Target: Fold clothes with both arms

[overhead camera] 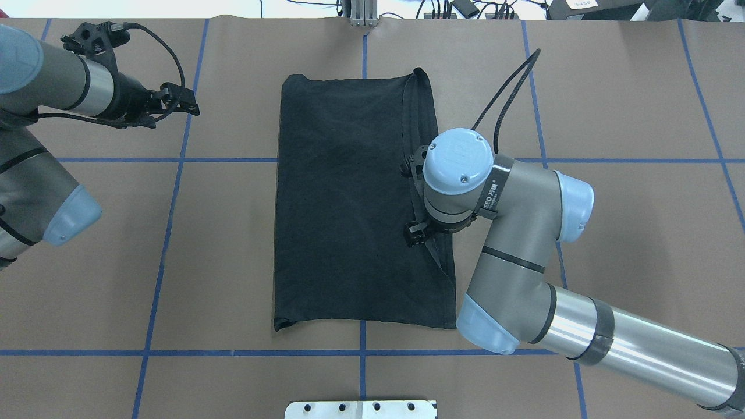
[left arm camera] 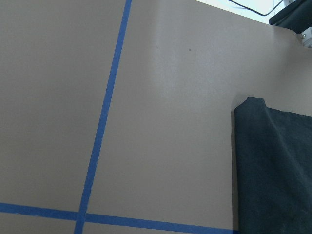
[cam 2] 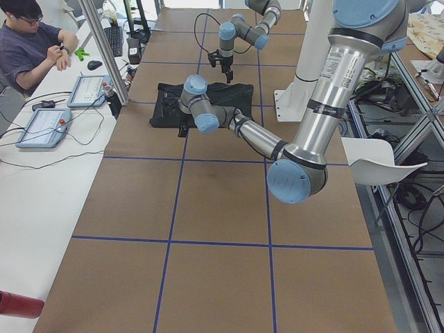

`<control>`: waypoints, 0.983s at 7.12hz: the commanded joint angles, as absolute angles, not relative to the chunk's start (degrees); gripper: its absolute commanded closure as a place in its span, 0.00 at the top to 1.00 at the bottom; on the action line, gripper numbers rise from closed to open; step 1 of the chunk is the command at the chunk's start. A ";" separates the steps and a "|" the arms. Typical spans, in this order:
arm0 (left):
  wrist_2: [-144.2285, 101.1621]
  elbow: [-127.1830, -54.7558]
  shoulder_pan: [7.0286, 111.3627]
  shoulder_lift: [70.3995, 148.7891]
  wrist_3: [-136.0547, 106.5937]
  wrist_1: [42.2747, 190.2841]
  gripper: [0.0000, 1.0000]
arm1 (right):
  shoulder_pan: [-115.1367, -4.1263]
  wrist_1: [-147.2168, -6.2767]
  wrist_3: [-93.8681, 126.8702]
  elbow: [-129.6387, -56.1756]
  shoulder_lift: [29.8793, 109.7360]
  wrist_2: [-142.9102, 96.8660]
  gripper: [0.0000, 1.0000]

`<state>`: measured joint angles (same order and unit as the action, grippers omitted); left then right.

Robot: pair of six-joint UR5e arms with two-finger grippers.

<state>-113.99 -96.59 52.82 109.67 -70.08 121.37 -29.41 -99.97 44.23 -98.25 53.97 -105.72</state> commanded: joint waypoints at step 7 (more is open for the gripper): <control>-113.99 -96.59 52.73 109.86 -70.14 121.29 1.00 | -28.83 -100.54 44.12 -90.70 49.92 -105.12 1.00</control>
